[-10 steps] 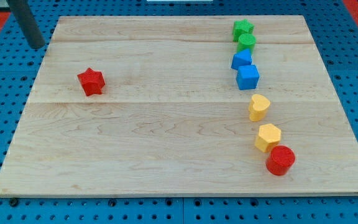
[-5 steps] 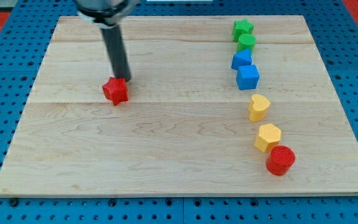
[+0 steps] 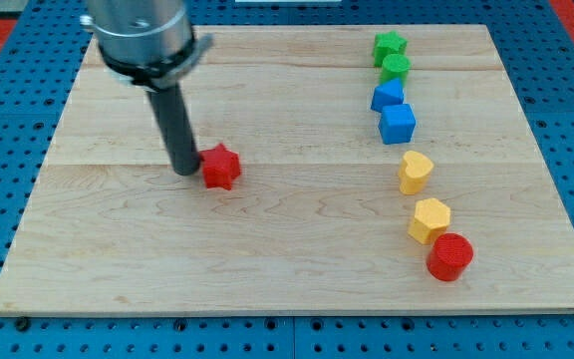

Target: Place the red star vertically in between the blue cube and yellow heart

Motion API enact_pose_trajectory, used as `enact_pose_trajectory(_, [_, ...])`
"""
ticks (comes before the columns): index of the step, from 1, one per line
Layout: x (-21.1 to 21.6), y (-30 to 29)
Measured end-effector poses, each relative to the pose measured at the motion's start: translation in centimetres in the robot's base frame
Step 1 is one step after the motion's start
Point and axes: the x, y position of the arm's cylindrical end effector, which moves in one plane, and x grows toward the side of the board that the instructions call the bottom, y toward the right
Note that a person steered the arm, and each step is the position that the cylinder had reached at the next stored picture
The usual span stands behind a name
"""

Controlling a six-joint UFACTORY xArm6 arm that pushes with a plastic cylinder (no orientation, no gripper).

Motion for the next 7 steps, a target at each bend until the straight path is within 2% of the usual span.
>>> enact_pose_trajectory(1, [0.4, 4.3])
enact_pose_trajectory(3, [-1.6, 14.0])
enact_pose_trajectory(5, [-2.9, 21.2])
enact_pose_trajectory(6, [-2.9, 17.3])
enact_pose_trajectory(7, [-1.3, 10.2])
